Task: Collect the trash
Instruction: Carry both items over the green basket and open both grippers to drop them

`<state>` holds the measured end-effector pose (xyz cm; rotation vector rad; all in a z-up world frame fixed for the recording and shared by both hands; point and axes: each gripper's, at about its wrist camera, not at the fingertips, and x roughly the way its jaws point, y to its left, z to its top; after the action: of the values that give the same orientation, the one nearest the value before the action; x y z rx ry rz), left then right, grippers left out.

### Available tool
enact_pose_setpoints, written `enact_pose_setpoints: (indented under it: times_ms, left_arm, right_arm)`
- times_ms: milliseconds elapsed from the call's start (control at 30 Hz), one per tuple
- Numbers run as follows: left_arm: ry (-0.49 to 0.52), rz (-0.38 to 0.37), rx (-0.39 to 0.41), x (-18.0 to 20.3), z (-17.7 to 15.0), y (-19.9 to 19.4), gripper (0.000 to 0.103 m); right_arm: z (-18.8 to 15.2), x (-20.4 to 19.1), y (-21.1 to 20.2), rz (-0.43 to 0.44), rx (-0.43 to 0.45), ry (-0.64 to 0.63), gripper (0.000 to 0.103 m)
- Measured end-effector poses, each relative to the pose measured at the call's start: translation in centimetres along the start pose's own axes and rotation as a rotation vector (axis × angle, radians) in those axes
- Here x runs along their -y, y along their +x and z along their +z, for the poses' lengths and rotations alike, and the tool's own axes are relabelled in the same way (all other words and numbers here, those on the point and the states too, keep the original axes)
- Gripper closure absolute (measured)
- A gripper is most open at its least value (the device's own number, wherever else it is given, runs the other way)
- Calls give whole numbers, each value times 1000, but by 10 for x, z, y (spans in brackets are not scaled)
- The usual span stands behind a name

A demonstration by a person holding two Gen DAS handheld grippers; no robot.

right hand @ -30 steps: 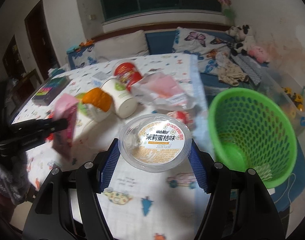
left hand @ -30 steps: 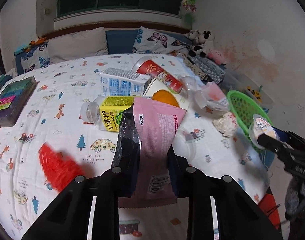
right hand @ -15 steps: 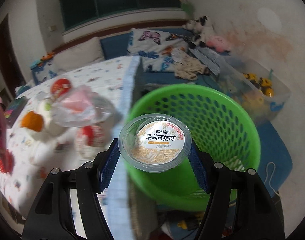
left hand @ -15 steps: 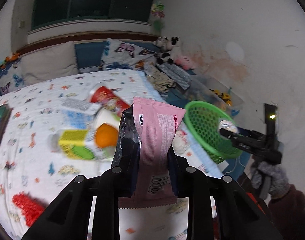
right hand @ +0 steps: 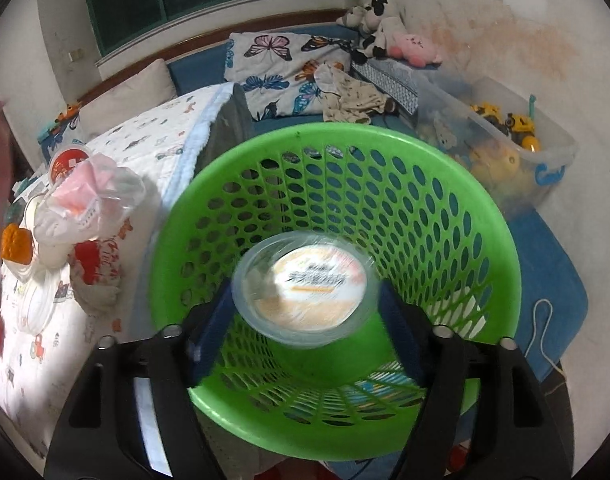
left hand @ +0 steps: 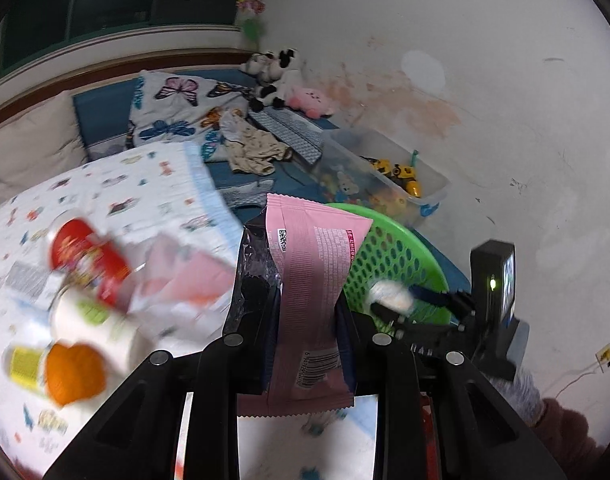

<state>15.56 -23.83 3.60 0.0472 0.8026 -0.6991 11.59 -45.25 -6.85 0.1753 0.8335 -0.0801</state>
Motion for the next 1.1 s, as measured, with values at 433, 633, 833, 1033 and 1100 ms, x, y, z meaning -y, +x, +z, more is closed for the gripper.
enact_pose_setpoints:
  times_ms: [433, 633, 833, 1033, 1100]
  left_arm:
    - [1, -57, -151, 40, 27, 100, 77]
    - [27, -62, -199, 56, 24, 128, 70]
    - [48, -57, -204, 63, 18, 133, 48]
    - [23, -41, -174, 49, 12, 111, 48]
    - [14, -17, -146, 42, 8, 94, 48]
  right_arm:
    - [-15, 32, -38, -41, 74, 50, 23]
    - [-26, 45, -51, -42, 92, 94, 23]
    - [-32, 50, -56, -47, 98, 113, 23]
    - [-34, 43, -61, -30, 103, 111, 23]
    - [-35, 35, -64, -16, 105, 101, 23]
